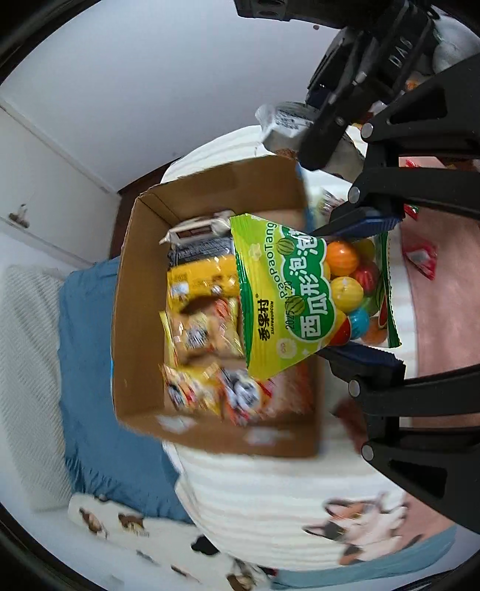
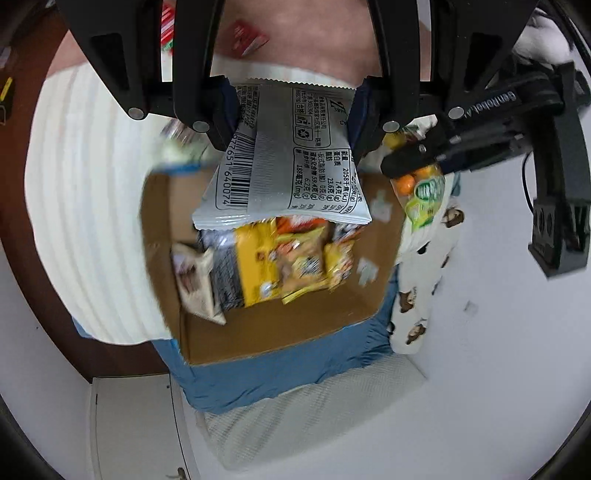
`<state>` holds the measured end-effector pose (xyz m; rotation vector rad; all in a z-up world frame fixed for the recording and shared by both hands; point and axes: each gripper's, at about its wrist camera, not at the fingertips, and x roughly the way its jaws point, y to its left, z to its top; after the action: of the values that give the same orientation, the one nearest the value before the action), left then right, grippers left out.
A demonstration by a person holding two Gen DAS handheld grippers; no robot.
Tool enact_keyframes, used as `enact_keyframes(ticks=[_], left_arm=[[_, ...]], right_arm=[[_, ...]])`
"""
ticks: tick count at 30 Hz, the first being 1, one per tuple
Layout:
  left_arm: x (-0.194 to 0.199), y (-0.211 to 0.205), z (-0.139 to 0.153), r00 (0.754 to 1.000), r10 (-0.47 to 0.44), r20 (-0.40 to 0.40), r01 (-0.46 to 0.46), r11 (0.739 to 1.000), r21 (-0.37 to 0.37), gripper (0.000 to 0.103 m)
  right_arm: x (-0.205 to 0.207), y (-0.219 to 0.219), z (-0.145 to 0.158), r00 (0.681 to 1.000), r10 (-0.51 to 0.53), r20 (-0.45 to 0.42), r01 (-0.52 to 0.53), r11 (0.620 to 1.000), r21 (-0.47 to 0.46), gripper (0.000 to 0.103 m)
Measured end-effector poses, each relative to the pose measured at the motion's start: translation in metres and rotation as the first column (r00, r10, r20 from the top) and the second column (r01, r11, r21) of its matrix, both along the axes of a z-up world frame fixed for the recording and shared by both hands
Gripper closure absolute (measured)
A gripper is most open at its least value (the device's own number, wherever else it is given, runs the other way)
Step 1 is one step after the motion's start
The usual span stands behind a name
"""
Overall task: Organize snacks
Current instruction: 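Carry both packets into the box and open both tools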
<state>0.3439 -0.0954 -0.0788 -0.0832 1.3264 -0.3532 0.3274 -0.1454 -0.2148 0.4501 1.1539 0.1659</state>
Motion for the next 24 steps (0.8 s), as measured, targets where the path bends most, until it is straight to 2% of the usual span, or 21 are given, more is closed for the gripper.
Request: enact_keyframes(ticks=[5,11,13,15,16,17,19,20,21,24], left_arm=[[0.065,-0.023,-0.039,0.987,-0.006,-0.16,-0.001,0.999,-0.042,0.057],[0.094,-0.049,-0.085,0.953,-0.05,-0.299,0.042,0.999,-0.035,0.056],[0.097,-0.055,-0.101,0.935,-0.059,-0.349,0.055,0.998,-0.019,0.056],[0.096,-0.06,-0.119,0.912,-0.061,-0.406,0.072,0.997,0.01,0.056],[0.095,-0.061,-0.127,0.903,-0.063,-0.425,0.073,0.997,0.007,0.054],[0.095,-0.061,-0.13,0.902,-0.067,-0.428,0.077,0.997,0.006,0.051],[0.095,-0.06,-0.134,0.906,-0.065,-0.419,0.075,0.997,0.009,0.032],[0.096,-0.059,-0.134,0.911,-0.059,-0.409,0.073,0.997,0.019,0.026],[0.097,-0.059,-0.134,0.913,-0.057,-0.404,0.07,0.997,0.019,0.013],[0.1,-0.054,-0.127,0.921,-0.047,-0.386,0.057,0.998,0.013,0.012]], right_arm=[[0.048,-0.016,-0.028,0.997,0.024,-0.079,-0.028,0.998,-0.051,0.052],[0.073,-0.016,-0.071,0.987,0.052,-0.152,-0.064,0.995,-0.074,0.052],[0.08,-0.017,-0.088,0.972,0.08,-0.219,-0.093,0.994,-0.049,0.052],[0.084,-0.017,-0.104,0.954,0.09,-0.286,-0.108,0.993,-0.049,0.045],[0.084,-0.017,-0.108,0.952,0.092,-0.291,-0.114,0.992,-0.061,0.029],[0.084,-0.018,-0.11,0.952,0.088,-0.292,-0.114,0.991,-0.073,0.018],[0.083,-0.019,-0.113,0.95,0.079,-0.301,-0.109,0.991,-0.083,0.016],[0.083,-0.02,-0.114,0.951,0.077,-0.301,-0.104,0.992,-0.075,0.016],[0.083,-0.021,-0.114,0.952,0.073,-0.298,-0.098,0.993,-0.071,0.016],[0.084,-0.019,-0.116,0.953,0.071,-0.296,-0.098,0.992,-0.079,0.013]])
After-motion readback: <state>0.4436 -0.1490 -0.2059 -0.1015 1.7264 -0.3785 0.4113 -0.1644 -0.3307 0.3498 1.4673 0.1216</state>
